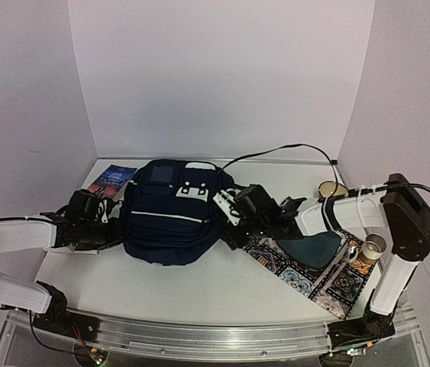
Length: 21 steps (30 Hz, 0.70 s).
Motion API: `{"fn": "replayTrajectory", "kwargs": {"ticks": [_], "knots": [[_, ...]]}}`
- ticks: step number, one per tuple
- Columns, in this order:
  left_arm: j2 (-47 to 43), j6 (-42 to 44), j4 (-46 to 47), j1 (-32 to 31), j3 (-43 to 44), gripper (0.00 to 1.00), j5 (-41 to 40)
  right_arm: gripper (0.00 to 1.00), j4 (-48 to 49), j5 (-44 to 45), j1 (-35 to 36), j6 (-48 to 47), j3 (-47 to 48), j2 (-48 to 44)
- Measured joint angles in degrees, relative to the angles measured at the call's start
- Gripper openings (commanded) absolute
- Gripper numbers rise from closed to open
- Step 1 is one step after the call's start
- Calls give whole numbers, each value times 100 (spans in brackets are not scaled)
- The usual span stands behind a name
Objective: Pack the student bag
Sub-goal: Pick up the largest pocket of the bag from the student bag.
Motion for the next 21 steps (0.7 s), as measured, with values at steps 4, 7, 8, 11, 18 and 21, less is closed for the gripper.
{"fn": "replayTrajectory", "kwargs": {"ticks": [4, 7, 8, 11, 18, 21], "knots": [[201, 115, 41, -9, 122, 1, 65, 78, 108, -69, 368, -654, 222, -68], [391, 205, 46, -27, 248, 2, 111, 80, 136, -162, 609, -1181, 524, 41], [447, 235, 49, -37, 286, 2, 126, 80, 155, -182, 667, -1334, 655, 134], [541, 289, 80, -50, 359, 2, 185, 80, 195, -211, 776, -1741, 998, 490], [597, 407, 93, -83, 421, 2, 287, 75, 134, -83, 784, -2470, 1540, 1377], [599, 411, 93, -81, 421, 3, 310, 65, 101, 83, 782, -2703, 1722, 1635]]}}
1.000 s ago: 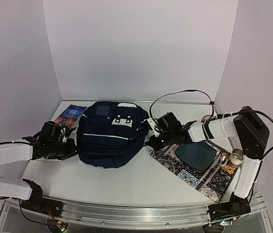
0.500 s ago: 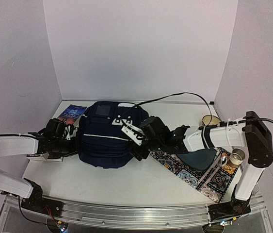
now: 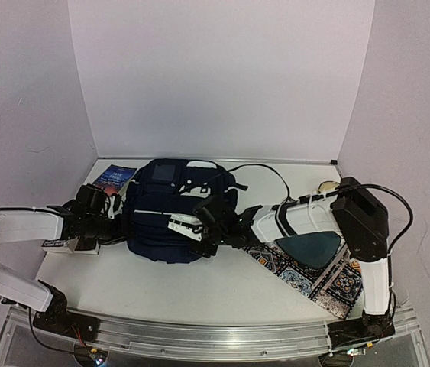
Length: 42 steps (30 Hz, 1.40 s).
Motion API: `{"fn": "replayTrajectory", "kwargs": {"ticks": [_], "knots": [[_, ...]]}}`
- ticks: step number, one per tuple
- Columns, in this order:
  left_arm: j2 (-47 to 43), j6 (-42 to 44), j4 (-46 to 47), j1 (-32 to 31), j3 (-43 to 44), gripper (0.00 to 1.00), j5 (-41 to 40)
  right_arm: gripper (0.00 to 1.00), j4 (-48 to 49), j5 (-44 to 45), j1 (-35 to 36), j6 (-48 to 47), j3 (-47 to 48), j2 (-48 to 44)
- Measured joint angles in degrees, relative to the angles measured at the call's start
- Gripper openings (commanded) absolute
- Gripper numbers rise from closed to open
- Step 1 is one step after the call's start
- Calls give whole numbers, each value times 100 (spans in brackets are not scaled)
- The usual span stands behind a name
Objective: Pack the student bag
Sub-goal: Pick up the largest pocket of the bag from the student bag, then pick up the book at the center of the board.
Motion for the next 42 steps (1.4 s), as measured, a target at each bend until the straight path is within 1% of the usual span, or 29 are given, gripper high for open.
{"fn": "replayTrajectory", "kwargs": {"ticks": [3, 5, 7, 8, 11, 14, 18, 23, 26, 30, 33, 37, 42], "knots": [[0, 10, 2, -1, 0, 5, 62, 36, -8, 156, -3, -218, 115, 133], [0, 28, 1, -2, 0, 10, 95, 14, -10, 264, 3, -344, 157, 166], [0, 52, 0, -2, 1, 19, 124, 3, 1, 344, 11, -435, 182, 169], [0, 69, -3, -2, 5, 23, 133, 0, 6, 373, 11, -474, 195, 168], [0, 176, -111, -7, 108, 37, 65, 0, -11, 385, -13, -502, 202, 124], [-21, 295, -392, -38, 405, 48, -188, 0, -110, 327, -96, -412, 200, -56], [-80, 493, -883, -38, 987, 61, -887, 0, -285, 293, -298, -225, 201, -464], [-247, 742, -1506, -35, 1551, 85, -2038, 0, -396, 417, -456, 13, 346, -696], [-288, 776, -1889, -13, 1717, 92, -2756, 0, -427, 522, -470, 160, 414, -696], [-211, 807, -2341, 117, 1794, 93, -3551, 0, -470, 551, -462, 335, 419, -696], [116, 897, -2604, 348, 1940, 91, -3912, 0, -474, 486, -460, 455, 418, -696], [764, 1055, -2787, 799, 2153, 87, -4016, 0, -463, 373, -460, 583, 414, -696], [1565, 1318, -2964, 1296, 2382, 81, -3774, 0, -359, 296, -460, 636, 384, -696]]}}
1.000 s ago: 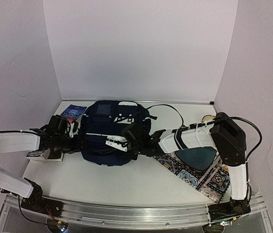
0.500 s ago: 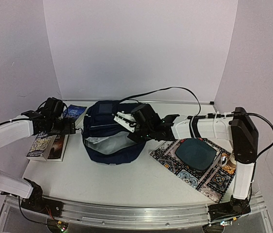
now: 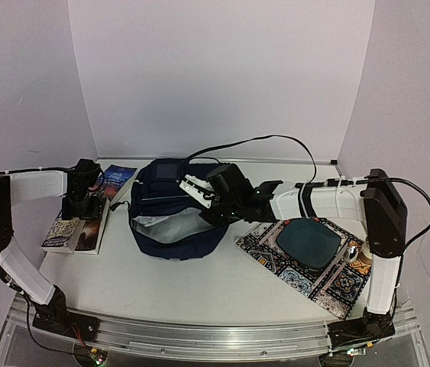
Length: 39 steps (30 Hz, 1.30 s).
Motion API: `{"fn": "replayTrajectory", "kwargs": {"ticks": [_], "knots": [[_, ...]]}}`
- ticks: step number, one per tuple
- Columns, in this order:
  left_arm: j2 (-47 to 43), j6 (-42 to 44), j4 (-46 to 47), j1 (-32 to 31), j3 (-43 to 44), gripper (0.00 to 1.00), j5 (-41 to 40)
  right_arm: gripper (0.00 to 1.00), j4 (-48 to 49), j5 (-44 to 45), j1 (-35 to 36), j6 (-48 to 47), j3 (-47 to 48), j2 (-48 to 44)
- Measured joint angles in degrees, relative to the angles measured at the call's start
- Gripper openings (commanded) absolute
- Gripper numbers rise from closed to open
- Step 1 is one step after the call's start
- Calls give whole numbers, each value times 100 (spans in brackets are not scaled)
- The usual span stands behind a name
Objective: Pack the student bag
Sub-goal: Pick up the book at the center of the board.
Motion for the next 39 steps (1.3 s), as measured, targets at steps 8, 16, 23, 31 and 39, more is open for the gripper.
{"fn": "replayTrajectory", "kwargs": {"ticks": [8, 16, 23, 31, 39], "knots": [[1064, 318, -118, 543, 534, 82, 291, 0, 154, -122, 0, 69, -170, 0], [1690, 436, -396, 580, 990, 79, -103, 0, 369, -189, 0, 70, -380, -6], [2082, 428, -552, 515, 1309, 52, -406, 0, 468, -259, -4, 72, -477, -49], [2165, 324, -627, 421, 1352, 18, -640, 0, 565, -280, -5, 72, -624, -152], [1979, 82, -1012, 184, 1368, 0, -779, 0, 577, -282, -8, 72, -655, -264]]}}
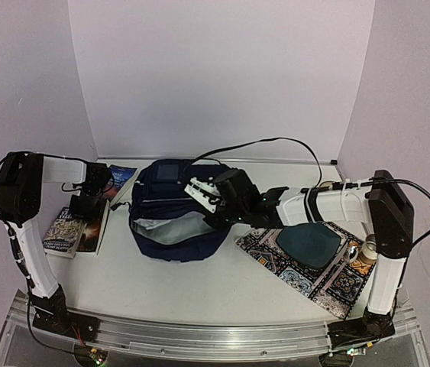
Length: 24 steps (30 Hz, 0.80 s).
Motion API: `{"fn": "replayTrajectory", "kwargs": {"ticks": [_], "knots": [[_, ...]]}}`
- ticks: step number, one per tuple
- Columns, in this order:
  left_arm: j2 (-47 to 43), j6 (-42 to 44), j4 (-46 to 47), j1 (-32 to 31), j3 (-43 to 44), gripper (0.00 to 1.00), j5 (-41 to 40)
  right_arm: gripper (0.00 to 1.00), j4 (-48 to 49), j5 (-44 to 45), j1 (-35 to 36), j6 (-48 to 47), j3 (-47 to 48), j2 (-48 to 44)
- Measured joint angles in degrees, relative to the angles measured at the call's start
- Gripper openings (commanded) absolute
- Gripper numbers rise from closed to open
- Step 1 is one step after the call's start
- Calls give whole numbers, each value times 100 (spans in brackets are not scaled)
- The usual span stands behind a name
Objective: Pack the student bag
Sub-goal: Pick up the book at the center of the board.
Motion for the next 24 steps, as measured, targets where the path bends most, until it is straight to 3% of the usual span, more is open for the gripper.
{"fn": "replayTrajectory", "kwargs": {"ticks": [7, 14, 24], "knots": [[-465, -377, -620, -952, 77, 1, 536, 0, -4, 2, -7, 21, -68, -175], [-591, -682, -696, -1423, 429, 37, 880, 0, -4, -1, -7, 93, -80, -191], [-594, -1201, -632, -1812, 289, 60, 547, 0, -6, -41, -7, 202, -80, -191]]}}
